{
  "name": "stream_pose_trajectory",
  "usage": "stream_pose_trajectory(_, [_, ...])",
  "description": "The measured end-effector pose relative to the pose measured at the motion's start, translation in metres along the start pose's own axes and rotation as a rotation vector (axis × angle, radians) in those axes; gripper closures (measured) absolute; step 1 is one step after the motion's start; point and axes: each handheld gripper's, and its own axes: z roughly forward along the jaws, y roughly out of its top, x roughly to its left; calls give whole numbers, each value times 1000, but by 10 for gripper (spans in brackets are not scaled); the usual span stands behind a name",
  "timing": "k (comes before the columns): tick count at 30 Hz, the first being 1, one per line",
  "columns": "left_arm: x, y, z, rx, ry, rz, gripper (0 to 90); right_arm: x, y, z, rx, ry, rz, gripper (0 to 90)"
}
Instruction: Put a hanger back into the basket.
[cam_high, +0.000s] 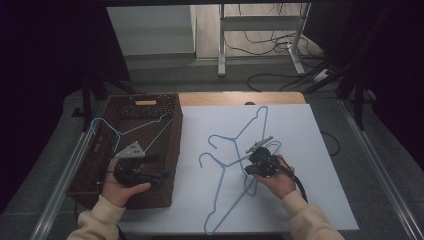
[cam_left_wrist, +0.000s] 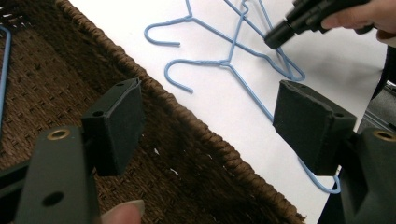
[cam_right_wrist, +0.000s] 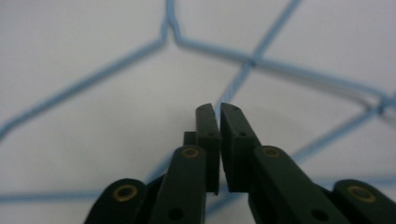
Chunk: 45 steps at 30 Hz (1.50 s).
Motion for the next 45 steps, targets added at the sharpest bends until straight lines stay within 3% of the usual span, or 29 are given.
stream_pose_trajectory(1, [0,0,0,0,0,1,250,3,12,3,-23,12,-10,799])
stream_pose_trajectory(4, [-1,1,0,-3,-2,0,249,8,30,15,-18,26,-34,710])
stream_pose_trajectory(9, [0,0,-1,-10,-4,-4,250,10,53,36,-17,54,-8,634])
stream_pose_trajectory(15, [0,-1,-3,-12,-3,-5,249,17,70,55,-3,63,-10,627])
stream_pose_trajectory(23, [-2,0,-3,-12,-4,0,250,29,76,69,47,39,-51,652])
stream_pose_trajectory(30, [-2,0,-1,-7,-6,2,250,34,76,69,55,-5,-93,712])
stream_pose_trajectory(31, [-2,0,-1,-6,-6,1,249,35,75,69,56,-14,-98,788])
stream_pose_trajectory(32, [-2,0,-1,-6,-6,1,249,35,75,69,56,-14,-98,788])
stream_pose_trajectory(33, [-2,0,-1,-7,-6,1,249,35,75,68,58,-9,-97,850])
stream_pose_trajectory(39, [-2,0,-2,-8,-5,2,249,34,73,67,51,-14,-86,859])
stream_pose_trajectory(42, [-3,0,-1,-8,-6,5,249,33,72,62,26,-24,-70,860])
stream_pose_trajectory(45, [-6,1,0,-7,-12,8,250,29,70,46,-32,-29,-45,860])
